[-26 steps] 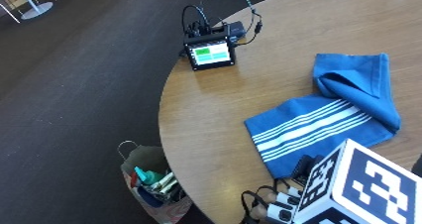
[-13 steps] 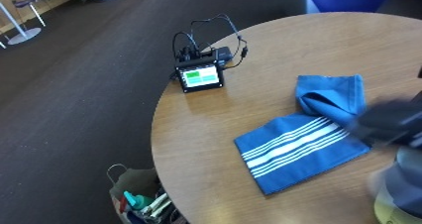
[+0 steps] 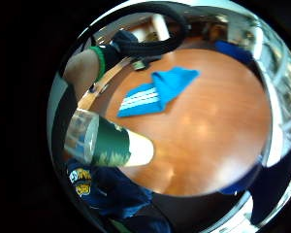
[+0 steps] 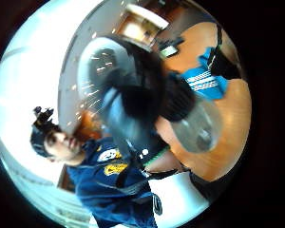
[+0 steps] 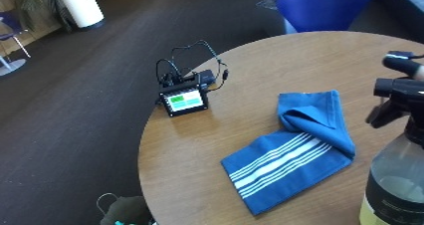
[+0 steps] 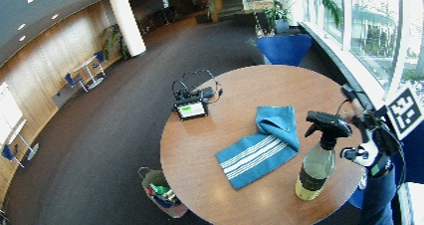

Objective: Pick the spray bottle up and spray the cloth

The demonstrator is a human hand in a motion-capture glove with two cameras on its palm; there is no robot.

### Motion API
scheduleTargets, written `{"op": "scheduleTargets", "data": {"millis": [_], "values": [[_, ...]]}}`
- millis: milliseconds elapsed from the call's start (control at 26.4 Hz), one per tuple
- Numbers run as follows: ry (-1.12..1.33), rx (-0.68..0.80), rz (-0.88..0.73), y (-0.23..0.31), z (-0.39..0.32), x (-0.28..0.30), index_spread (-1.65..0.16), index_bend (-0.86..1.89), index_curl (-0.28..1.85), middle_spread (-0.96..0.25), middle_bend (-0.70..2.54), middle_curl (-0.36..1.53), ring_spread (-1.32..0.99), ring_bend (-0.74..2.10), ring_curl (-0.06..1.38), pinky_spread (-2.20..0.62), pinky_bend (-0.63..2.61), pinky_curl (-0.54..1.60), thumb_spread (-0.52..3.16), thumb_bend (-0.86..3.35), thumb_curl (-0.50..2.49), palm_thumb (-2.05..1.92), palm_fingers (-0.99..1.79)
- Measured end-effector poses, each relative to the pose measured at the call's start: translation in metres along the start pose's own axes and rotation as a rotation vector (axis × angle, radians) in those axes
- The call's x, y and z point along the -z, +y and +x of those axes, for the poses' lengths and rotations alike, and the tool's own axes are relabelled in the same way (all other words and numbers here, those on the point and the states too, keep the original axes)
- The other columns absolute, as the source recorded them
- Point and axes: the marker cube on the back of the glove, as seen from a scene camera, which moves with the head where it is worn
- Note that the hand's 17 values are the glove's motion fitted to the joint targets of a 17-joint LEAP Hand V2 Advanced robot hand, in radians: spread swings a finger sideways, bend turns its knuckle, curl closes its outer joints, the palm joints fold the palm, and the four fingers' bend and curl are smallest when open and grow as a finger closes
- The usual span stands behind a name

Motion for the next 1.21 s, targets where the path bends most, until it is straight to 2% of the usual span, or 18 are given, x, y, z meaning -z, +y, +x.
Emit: {"op": "scheduleTargets", "data": {"millis": [114, 190, 265, 379, 531, 645, 759, 872, 1214], "values": [[-0.074, 0.007, -0.065, -0.020, 0.005, -0.004, -0.40, -0.02, 0.00, -0.09, 0.74, 0.45, -0.13, 0.76, 0.39, 0.21, 0.31, 0.27, 1.06, 0.05, 0.32, 0.56, 0.74], [-0.136, -0.025, -0.101, -0.034, 0.000, -0.008, -0.37, 0.10, 0.04, -0.11, 0.81, 0.48, -0.16, 0.81, 0.41, 0.15, 0.25, 0.26, 1.08, 0.13, 0.36, 0.71, 1.01], [-0.196, -0.081, -0.127, -0.049, -0.007, -0.010, -0.33, 0.07, 0.05, -0.11, 0.76, 0.47, -0.18, 0.79, 0.40, 0.00, 0.43, 0.30, 1.07, 0.15, 0.39, 0.77, 1.23], [-0.281, -0.179, -0.168, -0.070, -0.016, -0.011, -0.30, 0.11, 0.09, -0.12, 0.78, 0.49, -0.19, 0.80, 0.43, -0.11, 0.48, 0.33, 1.03, 0.14, 0.42, 0.81, 1.31], [-0.268, -0.416, -0.305, -0.097, -0.010, -0.010, -0.27, 0.12, 0.12, -0.13, 0.79, 0.50, -0.20, 0.80, 0.44, -0.19, 0.51, 0.36, 1.00, 0.12, 0.45, 0.83, 1.31], [-0.129, -0.633, -0.486, -0.104, 0.014, -0.014, -0.25, 0.11, 0.14, -0.13, 0.79, 0.50, -0.21, 0.81, 0.44, -0.22, 0.51, 0.36, 0.98, 0.10, 0.47, 0.84, 1.31], [0.011, -0.751, -0.594, -0.104, 0.040, -0.017, -0.24, 0.12, 0.16, -0.14, 0.79, 0.50, -0.21, 0.81, 0.44, -0.24, 0.52, 0.37, 0.96, 0.08, 0.48, 0.84, 1.31], [0.082, -0.786, -0.615, -0.107, 0.050, -0.015, -0.23, 0.13, 0.18, -0.14, 0.79, 0.50, -0.21, 0.80, 0.44, -0.26, 0.52, 0.37, 0.94, 0.07, 0.50, 0.86, 1.32], [0.097, -0.790, -0.640, -0.108, 0.050, -0.020, -0.23, 0.15, 0.24, -0.15, 0.77, 0.50, -0.22, 0.78, 0.44, -0.29, 0.51, 0.37, 0.87, 0.01, 0.56, 0.88, 1.33]]}}
